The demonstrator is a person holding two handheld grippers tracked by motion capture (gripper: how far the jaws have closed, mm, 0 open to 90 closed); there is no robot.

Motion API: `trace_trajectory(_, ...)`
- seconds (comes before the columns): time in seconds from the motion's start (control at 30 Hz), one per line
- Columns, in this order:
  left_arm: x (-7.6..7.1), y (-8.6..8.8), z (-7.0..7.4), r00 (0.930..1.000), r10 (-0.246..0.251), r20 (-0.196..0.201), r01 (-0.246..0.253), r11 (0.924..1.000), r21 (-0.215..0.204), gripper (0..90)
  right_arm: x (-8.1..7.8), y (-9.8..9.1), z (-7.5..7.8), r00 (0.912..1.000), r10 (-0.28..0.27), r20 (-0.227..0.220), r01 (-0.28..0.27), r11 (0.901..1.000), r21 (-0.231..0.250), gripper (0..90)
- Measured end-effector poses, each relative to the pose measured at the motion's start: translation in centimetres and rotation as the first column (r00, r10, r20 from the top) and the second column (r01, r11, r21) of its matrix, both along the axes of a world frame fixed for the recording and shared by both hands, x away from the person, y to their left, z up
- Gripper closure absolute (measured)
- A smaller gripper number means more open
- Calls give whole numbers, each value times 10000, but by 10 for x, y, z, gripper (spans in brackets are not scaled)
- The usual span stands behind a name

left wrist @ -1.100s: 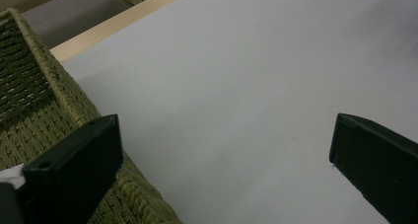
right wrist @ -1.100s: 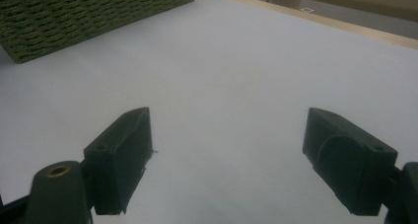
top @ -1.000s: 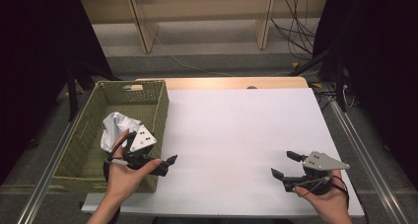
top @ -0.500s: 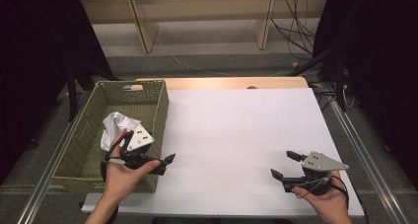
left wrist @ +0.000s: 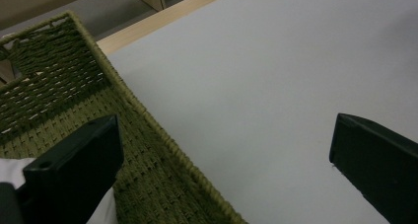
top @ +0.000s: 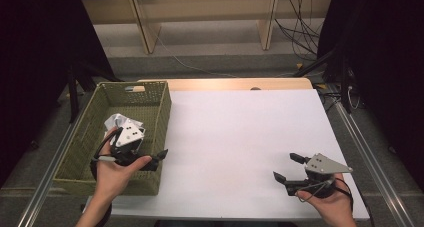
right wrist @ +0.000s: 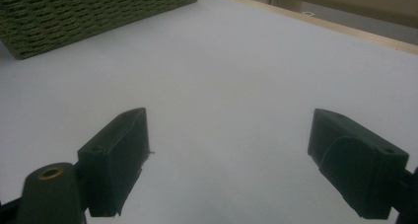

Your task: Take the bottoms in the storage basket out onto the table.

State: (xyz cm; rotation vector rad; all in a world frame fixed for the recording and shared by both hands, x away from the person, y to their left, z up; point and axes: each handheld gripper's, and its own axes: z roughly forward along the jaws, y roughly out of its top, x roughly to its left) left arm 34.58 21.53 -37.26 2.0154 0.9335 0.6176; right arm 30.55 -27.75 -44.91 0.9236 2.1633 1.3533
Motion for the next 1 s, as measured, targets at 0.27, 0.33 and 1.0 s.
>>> trace_trajectory(0.27, 5, 18, 4, 9989, 475, 16, -475, 9989, -16, 0, 1, 0, -1, 10000, 22, -15, -22, 10000, -65, 161)
trace_trajectory(0.33, 6, 20, 4, 9985, 553, 26, -553, 9985, -15, 0, 1, 1, -1, 10000, 56, -26, -56, 9999, -85, 161)
trace_trajectory(1.0, 37, 60, 4, 9840, 1778, 64, -1779, 9840, 93, 0, 1, 2, -2, 9999, 78, -96, -80, 9999, -134, 161)
